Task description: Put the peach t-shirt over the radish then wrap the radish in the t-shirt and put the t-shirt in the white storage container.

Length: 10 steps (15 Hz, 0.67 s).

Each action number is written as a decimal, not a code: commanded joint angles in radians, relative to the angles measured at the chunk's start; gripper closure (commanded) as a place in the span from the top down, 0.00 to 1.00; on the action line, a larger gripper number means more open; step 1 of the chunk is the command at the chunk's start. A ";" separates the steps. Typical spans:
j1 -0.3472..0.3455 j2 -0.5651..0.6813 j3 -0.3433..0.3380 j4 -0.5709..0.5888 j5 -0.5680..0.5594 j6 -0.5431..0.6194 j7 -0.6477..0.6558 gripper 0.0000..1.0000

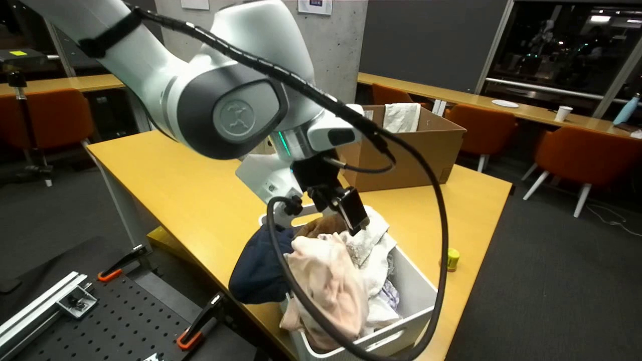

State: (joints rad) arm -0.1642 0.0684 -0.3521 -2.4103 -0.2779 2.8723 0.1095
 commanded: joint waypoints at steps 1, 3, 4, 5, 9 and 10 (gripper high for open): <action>-0.013 -0.011 0.067 0.027 0.101 -0.032 -0.065 1.00; -0.002 0.031 0.115 0.036 0.229 -0.003 -0.125 1.00; 0.019 0.059 0.129 0.043 0.310 0.008 -0.170 1.00; 0.018 0.089 0.163 0.059 0.378 0.013 -0.209 1.00; -0.013 0.180 0.248 0.153 0.526 -0.014 -0.322 1.00; -0.019 0.200 0.257 0.176 0.541 -0.021 -0.335 1.00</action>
State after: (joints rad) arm -0.1464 0.2014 -0.1351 -2.3215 0.1919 2.8692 -0.1508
